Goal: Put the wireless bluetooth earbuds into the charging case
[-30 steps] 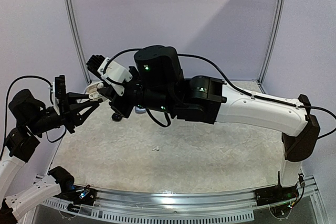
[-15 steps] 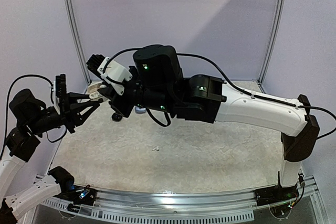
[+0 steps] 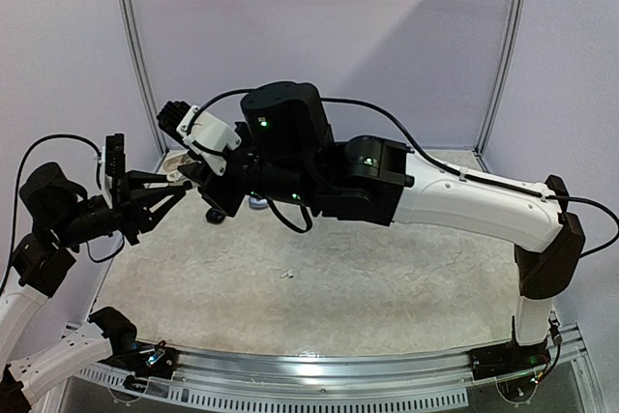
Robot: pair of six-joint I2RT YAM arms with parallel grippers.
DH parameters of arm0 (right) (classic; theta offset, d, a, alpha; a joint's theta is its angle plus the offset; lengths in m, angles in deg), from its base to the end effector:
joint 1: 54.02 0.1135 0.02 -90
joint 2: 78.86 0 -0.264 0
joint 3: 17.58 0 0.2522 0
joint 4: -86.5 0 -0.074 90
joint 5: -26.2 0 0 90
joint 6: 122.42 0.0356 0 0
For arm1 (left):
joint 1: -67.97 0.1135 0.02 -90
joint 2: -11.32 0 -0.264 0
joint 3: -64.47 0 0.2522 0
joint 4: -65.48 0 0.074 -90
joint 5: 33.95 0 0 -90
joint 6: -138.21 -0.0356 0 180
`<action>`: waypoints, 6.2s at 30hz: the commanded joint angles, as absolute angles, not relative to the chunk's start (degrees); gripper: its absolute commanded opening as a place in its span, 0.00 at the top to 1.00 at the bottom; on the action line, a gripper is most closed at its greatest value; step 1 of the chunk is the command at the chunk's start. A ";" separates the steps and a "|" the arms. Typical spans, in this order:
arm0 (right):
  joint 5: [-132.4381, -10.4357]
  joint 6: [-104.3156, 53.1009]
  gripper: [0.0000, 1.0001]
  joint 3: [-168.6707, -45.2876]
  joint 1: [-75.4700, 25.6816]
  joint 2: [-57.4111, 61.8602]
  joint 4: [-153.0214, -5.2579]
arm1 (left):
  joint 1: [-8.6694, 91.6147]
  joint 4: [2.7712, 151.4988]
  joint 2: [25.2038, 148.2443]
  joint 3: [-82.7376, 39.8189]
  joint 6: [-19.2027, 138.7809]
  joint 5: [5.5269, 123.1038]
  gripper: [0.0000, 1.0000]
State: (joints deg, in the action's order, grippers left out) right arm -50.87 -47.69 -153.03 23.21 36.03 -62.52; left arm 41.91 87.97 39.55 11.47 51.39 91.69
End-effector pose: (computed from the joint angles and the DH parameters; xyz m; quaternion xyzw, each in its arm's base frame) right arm 0.1126 0.4607 0.4219 -0.5017 0.5800 0.2531 0.5897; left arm 0.0980 -0.0710 0.3481 0.3471 0.6028 -0.3784 0.6107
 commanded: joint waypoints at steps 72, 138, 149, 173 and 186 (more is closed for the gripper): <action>-51.20 -4.88 0.48 -152.95 12.20 65.27 -14.77 | 44.06 89.61 39.80 16.53 60.14 78.55 1.00; -60.95 0.00 0.93 -162.52 9.35 65.63 -16.06 | 44.01 89.91 39.66 17.16 58.09 79.32 1.00; -58.86 -2.60 1.00 -162.07 8.15 49.51 -31.35 | 43.64 85.88 38.81 16.02 52.67 78.10 1.00; -69.61 -28.64 1.00 -158.44 19.31 43.43 -92.46 | 43.67 75.56 38.64 12.49 42.39 74.45 1.00; -68.90 -28.72 1.00 -160.46 19.52 48.08 -92.04 | 43.64 75.28 38.74 12.52 43.01 74.03 1.00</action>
